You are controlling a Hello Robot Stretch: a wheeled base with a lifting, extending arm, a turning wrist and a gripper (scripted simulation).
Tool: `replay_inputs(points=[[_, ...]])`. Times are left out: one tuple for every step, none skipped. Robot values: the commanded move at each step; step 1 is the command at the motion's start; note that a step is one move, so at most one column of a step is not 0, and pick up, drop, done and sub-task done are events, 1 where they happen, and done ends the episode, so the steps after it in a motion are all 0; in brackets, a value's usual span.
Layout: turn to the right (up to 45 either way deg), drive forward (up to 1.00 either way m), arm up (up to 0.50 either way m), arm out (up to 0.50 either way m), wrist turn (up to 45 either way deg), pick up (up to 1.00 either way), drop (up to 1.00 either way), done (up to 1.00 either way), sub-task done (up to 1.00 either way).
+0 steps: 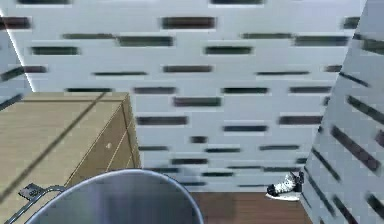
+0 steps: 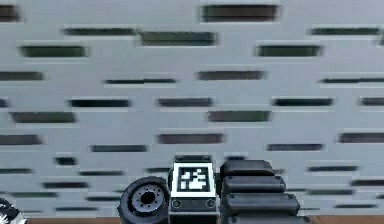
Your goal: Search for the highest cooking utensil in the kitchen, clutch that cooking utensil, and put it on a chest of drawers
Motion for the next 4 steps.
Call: replay_inputs(points=[[42.0,0.0,0.0,0.0,0.0,0.0,0.0,0.0,0.0],[-45.0,0.0,0.0,0.0,0.0,0.0,0.0,0.0,0.0],[-15.0,0.0,0.0,0.0,0.0,0.0,0.0,0.0,0.0],[45.0,0.0,0.0,0.0,0.0,0.0,0.0,0.0,0.0]])
